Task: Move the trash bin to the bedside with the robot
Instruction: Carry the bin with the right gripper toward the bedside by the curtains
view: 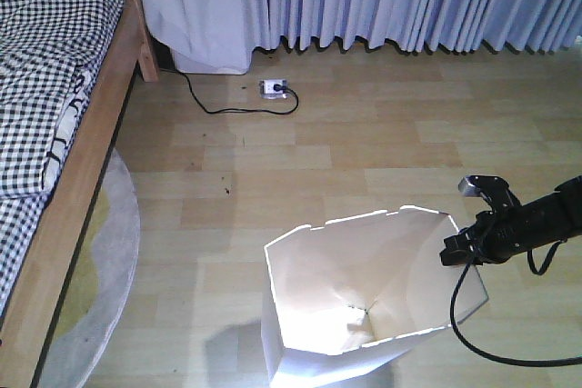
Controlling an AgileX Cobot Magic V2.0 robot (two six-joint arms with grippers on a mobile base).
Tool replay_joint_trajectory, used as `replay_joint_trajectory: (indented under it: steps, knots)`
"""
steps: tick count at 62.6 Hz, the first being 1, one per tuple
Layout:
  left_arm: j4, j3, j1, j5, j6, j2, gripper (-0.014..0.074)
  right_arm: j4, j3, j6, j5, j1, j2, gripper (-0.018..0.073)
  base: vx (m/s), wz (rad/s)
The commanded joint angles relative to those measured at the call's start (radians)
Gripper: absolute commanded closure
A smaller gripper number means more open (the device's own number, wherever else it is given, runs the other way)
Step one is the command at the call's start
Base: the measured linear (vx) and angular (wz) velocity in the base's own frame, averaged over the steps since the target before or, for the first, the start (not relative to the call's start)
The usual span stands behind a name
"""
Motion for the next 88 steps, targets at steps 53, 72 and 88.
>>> replay_joint_trajectory:
  steps: [53, 72, 88]
  knots:
    - [-0.002, -0.024, 0.0, -0.073, -0.004, -0.005, 0.0603, 0.067, -0.01, 0.01, 0.202, -0.005, -0.072, 0.0561, 0.28, 0.0]
    - [-0.002, -0.024, 0.0, -0.073, -0.004, -0.005, 0.0603, 0.068, -0.01, 0.007, 0.202, -0.005, -0.072, 0.0561, 0.26, 0.01]
    - [-0.002, -0.024, 0.0, -0.073, -0.004, -0.005, 0.0603, 0.068, -0.01, 0.007, 0.202, -0.005, -0.072, 0.0561, 0.23, 0.01]
